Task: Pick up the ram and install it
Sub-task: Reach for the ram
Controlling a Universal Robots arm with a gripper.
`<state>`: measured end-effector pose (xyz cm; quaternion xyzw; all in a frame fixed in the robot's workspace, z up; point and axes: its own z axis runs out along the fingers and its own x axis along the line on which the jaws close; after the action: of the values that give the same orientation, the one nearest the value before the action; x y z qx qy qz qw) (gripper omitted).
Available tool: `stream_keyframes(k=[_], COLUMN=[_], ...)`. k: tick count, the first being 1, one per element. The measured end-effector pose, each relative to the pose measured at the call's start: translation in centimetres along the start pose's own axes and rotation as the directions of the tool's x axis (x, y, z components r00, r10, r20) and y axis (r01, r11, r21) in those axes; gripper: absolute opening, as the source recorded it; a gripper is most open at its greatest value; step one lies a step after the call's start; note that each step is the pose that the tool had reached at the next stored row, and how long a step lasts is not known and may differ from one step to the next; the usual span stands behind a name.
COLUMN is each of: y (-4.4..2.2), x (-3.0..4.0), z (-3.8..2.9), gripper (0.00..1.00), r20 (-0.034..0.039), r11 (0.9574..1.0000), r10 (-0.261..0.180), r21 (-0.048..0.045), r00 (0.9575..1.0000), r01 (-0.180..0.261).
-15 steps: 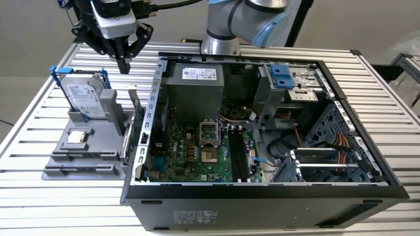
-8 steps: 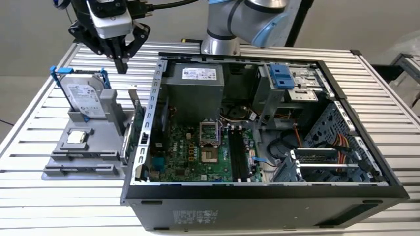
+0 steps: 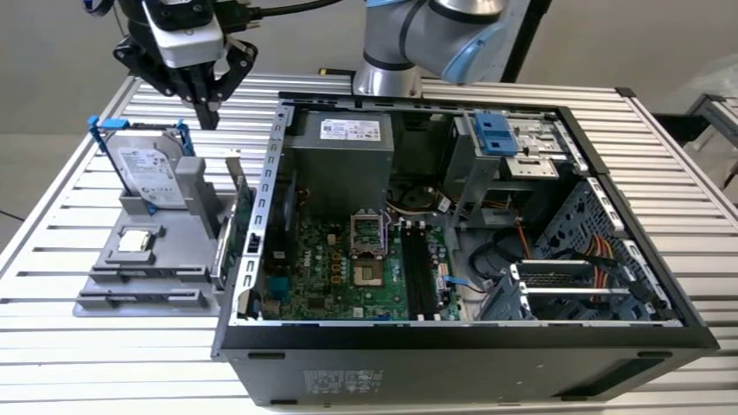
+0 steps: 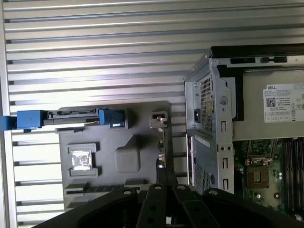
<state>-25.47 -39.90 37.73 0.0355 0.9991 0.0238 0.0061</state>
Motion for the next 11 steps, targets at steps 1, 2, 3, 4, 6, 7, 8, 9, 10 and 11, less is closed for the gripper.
stream_keyframes(k=[1, 2, 3, 4, 6, 7, 8, 9, 10, 11], y=[0.00, -0.01, -0.01, -0.02, -0.03, -0.04, -0.04, -0.04, -0.05, -0.05], x=[0.08, 0.15, 0.23, 0.29, 0.44, 0.51, 0.58, 0.65, 0.73, 0.79], z=[0.00, 0.00, 0.00, 0.00, 0.00, -0.01, -0.01, -0.01, -0.01, -0.01], gripper=[0.00, 0.00, 0.00, 0.00, 0.00, 0.00, 0.00, 0.00, 0.00, 0.00], r20=[-0.0001, -0.0001, -0.0001, 0.0000, 0.0000, 0.0000, -0.0001, 0.0000, 0.0000, 0.0000], r11=[1.0000, 1.0000, 1.0000, 1.0000, 1.0000, 1.0000, 1.0000, 1.0000, 1.0000, 1.0000], r10=[0.000, 0.000, 0.000, 0.000, 0.000, 0.000, 0.000, 0.000, 0.000, 0.000], r21=[0.0000, 0.0000, 0.0000, 0.0000, 0.0000, 0.0000, 0.0000, 0.0000, 0.0000, 0.0000], r00=[1.0000, 1.0000, 1.0000, 1.0000, 1.0000, 1.0000, 1.0000, 1.0000, 1.0000, 1.0000], r01=[0.000, 0.000, 0.000, 0.000, 0.000, 0.000, 0.000, 0.000, 0.000, 0.000])
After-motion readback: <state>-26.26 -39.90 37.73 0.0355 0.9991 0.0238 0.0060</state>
